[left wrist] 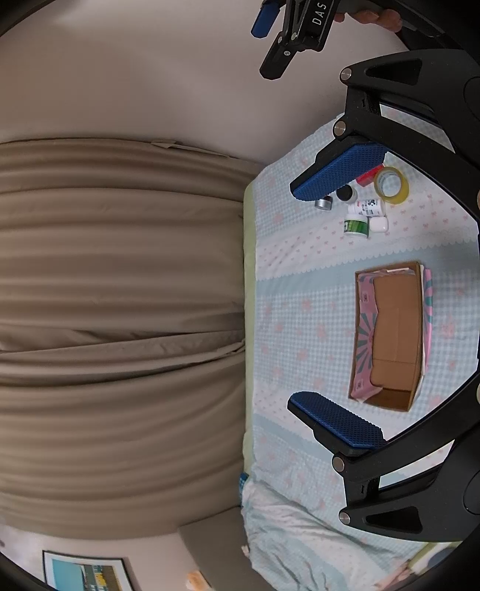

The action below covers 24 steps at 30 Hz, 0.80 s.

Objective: Organize rigid objects

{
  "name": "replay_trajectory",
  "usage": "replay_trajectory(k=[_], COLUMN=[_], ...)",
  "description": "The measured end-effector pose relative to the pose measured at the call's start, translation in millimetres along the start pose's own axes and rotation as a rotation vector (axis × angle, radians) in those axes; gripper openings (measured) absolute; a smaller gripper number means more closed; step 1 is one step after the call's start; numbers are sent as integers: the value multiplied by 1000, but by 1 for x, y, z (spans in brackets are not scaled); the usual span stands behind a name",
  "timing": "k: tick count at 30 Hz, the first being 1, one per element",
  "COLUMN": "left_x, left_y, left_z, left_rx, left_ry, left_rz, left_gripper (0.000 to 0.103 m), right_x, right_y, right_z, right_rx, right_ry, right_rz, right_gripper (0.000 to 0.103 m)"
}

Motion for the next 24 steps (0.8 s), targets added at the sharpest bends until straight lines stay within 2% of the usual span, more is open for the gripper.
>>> replay_trajectory(k=[24], left_x=[0], left_y=[-5], left_z=[-4], left_rx=[7], left_ry=[-1], left_rz=[0], left_gripper=[102], right_x=[0], right_y=[-1], right_z=[-3], right_rx=[0], right_ry=[-8], right_rz=[4], right_gripper=[103])
Point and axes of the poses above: each gripper's, at about its wrist camera, not at the fingertips, and x roughly the way its jaws point, z to its left, y to its underside, the point moved 2 cm from there along x, roughly the way its jaws point, and after that the axes turned 8 degrees about z, right-handed, at the moved point
